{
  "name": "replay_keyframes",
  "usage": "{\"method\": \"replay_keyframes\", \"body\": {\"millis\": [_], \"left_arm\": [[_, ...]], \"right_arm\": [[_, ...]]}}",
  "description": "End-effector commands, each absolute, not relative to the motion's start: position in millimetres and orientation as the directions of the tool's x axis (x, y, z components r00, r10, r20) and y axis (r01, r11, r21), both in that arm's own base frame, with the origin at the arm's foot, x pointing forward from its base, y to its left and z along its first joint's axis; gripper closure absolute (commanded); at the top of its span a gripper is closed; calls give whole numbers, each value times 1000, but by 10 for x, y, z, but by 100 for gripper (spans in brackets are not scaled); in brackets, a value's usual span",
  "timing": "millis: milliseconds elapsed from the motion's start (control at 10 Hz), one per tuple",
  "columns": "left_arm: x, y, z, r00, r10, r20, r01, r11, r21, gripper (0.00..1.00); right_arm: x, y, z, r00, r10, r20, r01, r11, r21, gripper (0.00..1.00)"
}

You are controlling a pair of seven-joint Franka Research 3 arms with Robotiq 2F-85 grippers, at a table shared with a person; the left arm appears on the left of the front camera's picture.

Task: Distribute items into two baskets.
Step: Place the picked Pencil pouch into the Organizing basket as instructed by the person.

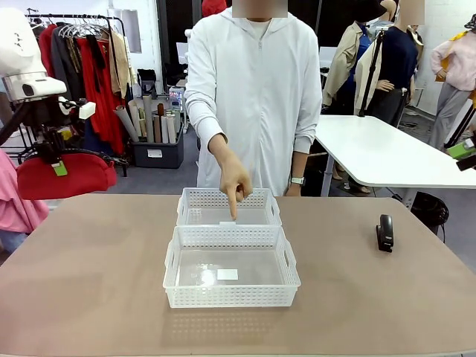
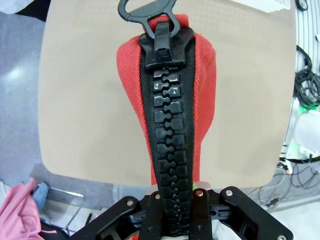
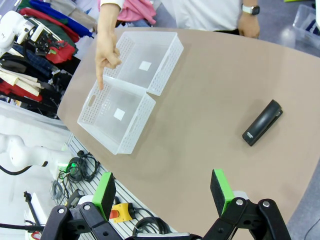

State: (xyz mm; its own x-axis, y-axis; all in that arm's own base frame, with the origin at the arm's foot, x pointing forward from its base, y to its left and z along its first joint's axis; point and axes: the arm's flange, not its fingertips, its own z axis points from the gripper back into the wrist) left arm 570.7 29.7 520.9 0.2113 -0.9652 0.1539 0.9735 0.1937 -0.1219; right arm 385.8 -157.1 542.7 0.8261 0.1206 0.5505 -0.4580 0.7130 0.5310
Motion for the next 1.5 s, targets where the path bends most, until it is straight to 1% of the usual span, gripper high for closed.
{"method": "replay_keyframes", "body": {"millis": [0,400,500,800,1100,1200,1400], "left_arm": [[5686,310,5232,215,-966,141,972,199,-123,100],[5707,297,5209,211,-965,154,973,194,-122,100],[5630,223,5192,226,-962,151,970,208,-126,100],[5203,74,5217,312,-944,107,947,300,-117,100],[4706,-179,5191,329,-940,93,941,318,-115,100],[4544,-306,5170,283,-953,107,955,270,-119,100],[4365,-507,5140,223,-963,149,972,207,-115,100]], "right_arm": [[3862,-1557,5439,819,120,561,-466,711,526,0],[3862,-1557,5439,819,120,561,-466,711,526,0],[3862,-1557,5439,819,120,561,-466,711,526,0],[3862,-1557,5439,819,120,561,-466,711,526,0],[3862,-1557,5439,819,120,561,-466,711,526,0],[3862,-1557,5439,819,120,561,-466,711,526,0],[3862,-1557,5439,819,120,561,-466,711,526,0]]}}
